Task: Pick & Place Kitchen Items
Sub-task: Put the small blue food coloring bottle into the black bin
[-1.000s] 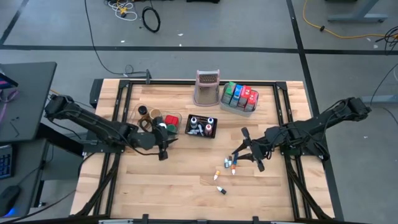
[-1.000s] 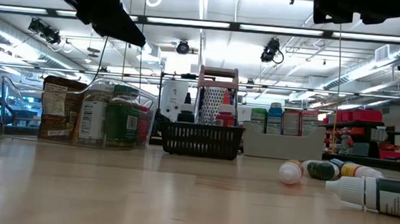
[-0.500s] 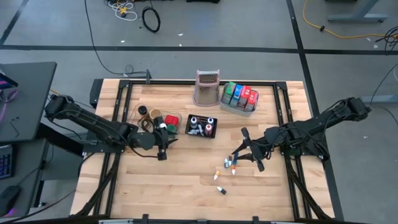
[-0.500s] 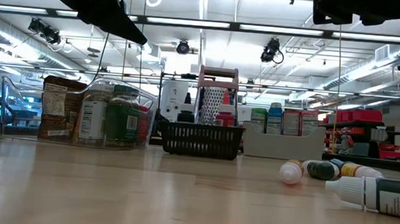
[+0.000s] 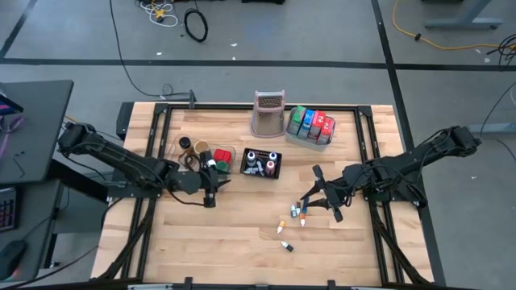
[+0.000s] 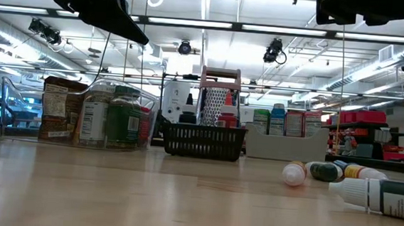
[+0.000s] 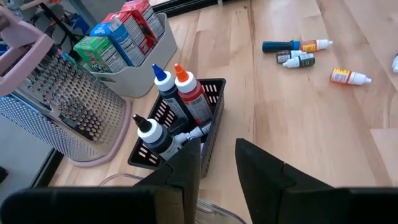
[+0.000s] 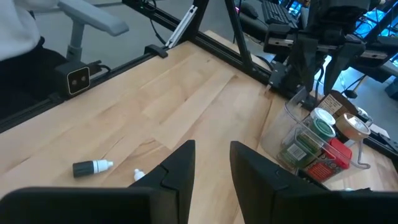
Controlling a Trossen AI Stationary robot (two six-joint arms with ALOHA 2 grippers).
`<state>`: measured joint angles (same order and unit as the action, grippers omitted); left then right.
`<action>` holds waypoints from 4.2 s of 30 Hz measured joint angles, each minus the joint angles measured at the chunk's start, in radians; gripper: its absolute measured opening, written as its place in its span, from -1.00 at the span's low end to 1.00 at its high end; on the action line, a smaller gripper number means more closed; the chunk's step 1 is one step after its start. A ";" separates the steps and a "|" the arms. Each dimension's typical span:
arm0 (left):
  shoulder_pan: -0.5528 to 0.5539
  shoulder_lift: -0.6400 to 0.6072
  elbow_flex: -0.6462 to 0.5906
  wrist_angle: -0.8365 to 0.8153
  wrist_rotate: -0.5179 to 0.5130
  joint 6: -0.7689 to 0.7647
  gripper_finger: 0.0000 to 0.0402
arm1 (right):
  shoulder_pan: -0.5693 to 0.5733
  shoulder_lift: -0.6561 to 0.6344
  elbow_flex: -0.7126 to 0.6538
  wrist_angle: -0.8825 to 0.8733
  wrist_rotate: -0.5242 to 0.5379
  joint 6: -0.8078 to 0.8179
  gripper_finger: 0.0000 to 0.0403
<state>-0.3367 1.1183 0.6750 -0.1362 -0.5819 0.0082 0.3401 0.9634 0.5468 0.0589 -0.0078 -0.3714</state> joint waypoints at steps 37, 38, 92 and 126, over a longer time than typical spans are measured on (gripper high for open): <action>0.000 0.000 0.000 0.000 0.000 0.000 -0.45 | 0.000 0.000 0.000 0.000 0.000 -0.022 -0.44; 0.000 0.000 0.000 0.000 0.000 0.000 -0.45 | 0.000 0.000 0.000 0.001 0.001 -0.028 -0.44; 0.000 0.000 0.000 0.000 0.000 0.000 -0.45 | -0.002 0.266 0.001 0.080 0.149 0.362 0.17; 0.000 0.000 0.000 0.000 0.000 0.000 -0.45 | -0.003 0.270 0.000 -0.305 0.017 0.284 0.17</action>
<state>-0.3367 1.1183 0.6750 -0.1364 -0.5819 0.0078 0.3370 1.2337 0.5465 -0.2465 0.0087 -0.0877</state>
